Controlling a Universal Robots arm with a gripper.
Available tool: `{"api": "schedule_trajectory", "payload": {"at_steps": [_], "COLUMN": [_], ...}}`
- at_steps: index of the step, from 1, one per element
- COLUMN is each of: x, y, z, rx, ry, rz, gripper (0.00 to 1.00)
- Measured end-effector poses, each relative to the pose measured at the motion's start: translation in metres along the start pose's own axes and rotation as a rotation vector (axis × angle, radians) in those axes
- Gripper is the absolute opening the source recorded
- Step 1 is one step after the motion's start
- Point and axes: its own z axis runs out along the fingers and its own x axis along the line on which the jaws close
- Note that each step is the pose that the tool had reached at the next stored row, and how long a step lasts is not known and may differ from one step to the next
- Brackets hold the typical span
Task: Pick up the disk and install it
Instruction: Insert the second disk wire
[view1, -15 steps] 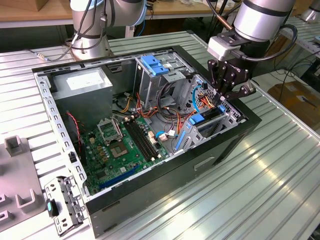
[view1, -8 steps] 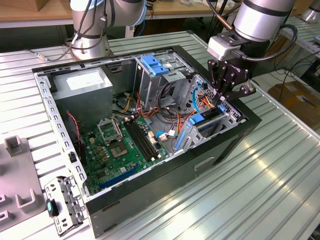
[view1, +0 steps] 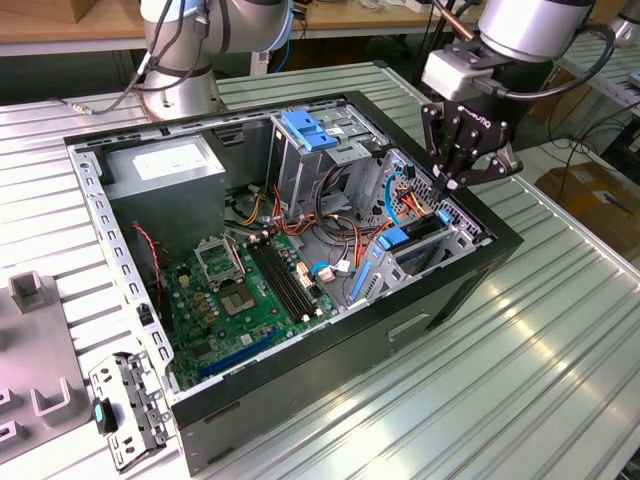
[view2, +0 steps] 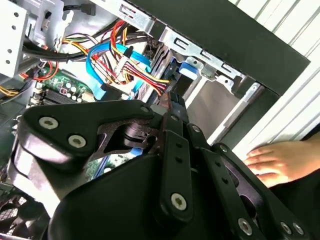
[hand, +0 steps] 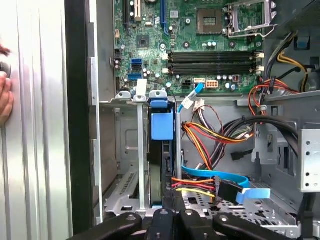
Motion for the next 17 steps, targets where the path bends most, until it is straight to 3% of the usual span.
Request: {"api": "schedule_trajectory", "payload": {"at_steps": [4, 7, 17], "x": [0.0003, 0.0005, 0.0005], "y": [0.0148, 0.0225, 0.0239], "z": [-0.0006, -0.0008, -0.0008], "rx": [-0.0002, -0.0002, -0.0002], "ry": [0.0003, 0.0002, 0.0002], "rz": [0.0, 0.0, 0.0], "gripper": [0.11, 0.11, 0.11]}}
